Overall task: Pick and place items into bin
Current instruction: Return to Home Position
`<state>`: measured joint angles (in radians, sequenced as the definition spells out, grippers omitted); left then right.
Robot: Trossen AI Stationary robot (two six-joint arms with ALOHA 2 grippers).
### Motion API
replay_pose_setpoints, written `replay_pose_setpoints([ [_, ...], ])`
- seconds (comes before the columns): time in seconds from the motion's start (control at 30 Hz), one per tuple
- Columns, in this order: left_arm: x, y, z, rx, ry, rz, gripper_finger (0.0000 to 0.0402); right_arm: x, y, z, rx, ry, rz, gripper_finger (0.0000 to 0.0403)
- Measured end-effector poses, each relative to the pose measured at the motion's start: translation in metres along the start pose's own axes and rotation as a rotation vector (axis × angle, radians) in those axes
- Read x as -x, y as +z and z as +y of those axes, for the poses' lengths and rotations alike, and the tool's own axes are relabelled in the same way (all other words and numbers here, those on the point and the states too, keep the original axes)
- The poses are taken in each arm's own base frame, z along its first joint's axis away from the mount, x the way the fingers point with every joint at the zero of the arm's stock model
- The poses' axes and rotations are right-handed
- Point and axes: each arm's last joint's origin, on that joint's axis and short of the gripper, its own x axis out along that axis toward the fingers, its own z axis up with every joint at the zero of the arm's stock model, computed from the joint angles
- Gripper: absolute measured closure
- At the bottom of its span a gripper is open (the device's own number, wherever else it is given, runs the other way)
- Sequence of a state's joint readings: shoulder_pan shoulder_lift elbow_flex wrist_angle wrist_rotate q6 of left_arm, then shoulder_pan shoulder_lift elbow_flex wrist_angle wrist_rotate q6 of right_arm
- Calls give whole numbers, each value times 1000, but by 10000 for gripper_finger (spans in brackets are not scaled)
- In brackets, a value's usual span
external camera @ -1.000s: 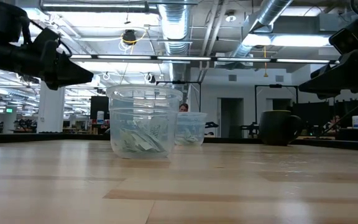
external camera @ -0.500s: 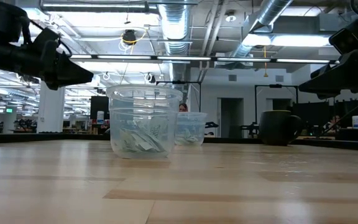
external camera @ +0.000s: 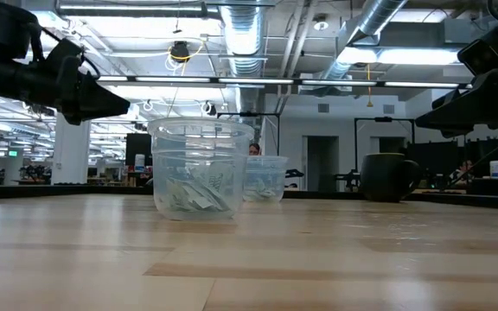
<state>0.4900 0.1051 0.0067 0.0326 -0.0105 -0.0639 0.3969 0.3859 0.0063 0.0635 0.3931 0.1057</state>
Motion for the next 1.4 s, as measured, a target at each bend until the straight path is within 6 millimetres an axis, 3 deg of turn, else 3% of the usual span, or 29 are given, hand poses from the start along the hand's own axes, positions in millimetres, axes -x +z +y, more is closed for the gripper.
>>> replay_pose_setpoints([
  [1.4,0,0,0,-70,0,0,239,0,0,0,0,0,0,284],
])
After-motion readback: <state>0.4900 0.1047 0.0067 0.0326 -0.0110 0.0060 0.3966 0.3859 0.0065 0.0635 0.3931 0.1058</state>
